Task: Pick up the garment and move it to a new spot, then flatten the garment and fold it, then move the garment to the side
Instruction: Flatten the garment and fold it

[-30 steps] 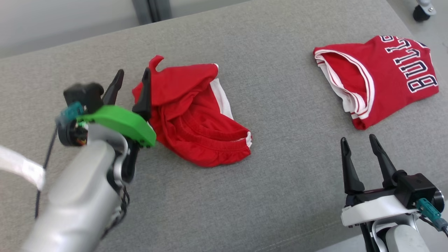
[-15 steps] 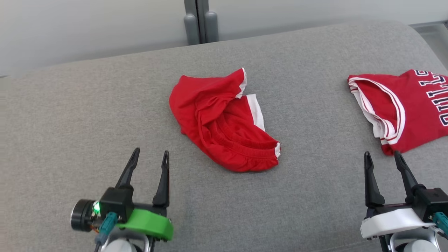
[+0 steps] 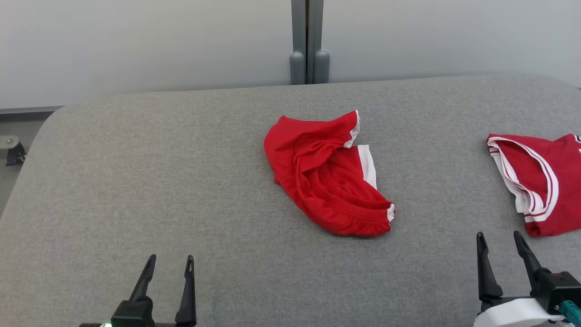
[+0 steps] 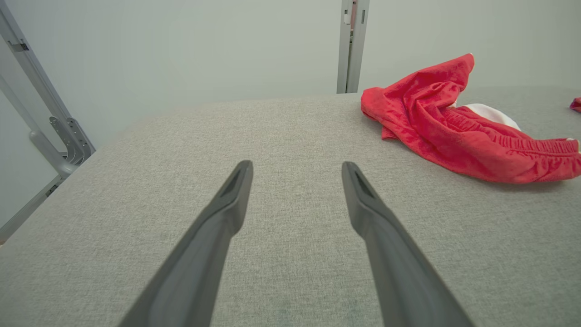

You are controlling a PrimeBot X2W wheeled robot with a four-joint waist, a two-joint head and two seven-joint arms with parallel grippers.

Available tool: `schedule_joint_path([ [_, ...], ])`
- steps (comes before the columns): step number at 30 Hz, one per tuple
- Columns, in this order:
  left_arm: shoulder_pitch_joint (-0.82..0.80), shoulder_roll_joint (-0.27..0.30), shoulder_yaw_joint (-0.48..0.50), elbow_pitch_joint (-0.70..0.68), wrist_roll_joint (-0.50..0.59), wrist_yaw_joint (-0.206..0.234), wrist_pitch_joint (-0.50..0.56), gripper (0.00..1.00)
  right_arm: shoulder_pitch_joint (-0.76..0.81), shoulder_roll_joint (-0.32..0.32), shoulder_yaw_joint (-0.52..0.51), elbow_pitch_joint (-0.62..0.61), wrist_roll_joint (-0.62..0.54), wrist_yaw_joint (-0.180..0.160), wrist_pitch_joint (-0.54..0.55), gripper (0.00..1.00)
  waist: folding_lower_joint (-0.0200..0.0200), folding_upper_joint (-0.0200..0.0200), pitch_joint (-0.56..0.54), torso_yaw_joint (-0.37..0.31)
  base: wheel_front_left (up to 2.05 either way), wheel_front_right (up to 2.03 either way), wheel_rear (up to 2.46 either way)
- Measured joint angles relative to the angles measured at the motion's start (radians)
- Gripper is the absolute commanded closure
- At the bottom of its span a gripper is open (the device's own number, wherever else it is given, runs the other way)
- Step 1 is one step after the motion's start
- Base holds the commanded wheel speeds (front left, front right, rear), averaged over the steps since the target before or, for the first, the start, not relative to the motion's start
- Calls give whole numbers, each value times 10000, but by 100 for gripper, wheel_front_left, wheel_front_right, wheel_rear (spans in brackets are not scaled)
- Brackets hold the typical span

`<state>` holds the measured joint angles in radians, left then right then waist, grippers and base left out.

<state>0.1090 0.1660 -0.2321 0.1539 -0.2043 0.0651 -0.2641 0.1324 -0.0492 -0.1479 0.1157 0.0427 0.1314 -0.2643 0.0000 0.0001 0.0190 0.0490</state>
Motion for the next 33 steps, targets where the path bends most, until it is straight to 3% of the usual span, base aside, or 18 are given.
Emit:
schedule_joint_path([
  [7,202,-378,652,-23,378,-575,0,0,53,0,105,174,-21,0,0,0,0,0,-195,298,0,0,0],
  [16,128,-761,892,113,748,-1112,0,0,-18,-4,230,197,73,0,0,0,0,0,-133,41,0,0,0],
  [24,-2701,-1024,-943,800,1287,-1705,90,0,-685,0,395,130,127,0,0,0,0,0,285,-499,0,0,0],
  [33,-5764,-1174,-3722,2121,765,-1919,2364,0,-1294,-4,756,107,566,0,0,0,0,0,817,-1754,0,0,0],
])
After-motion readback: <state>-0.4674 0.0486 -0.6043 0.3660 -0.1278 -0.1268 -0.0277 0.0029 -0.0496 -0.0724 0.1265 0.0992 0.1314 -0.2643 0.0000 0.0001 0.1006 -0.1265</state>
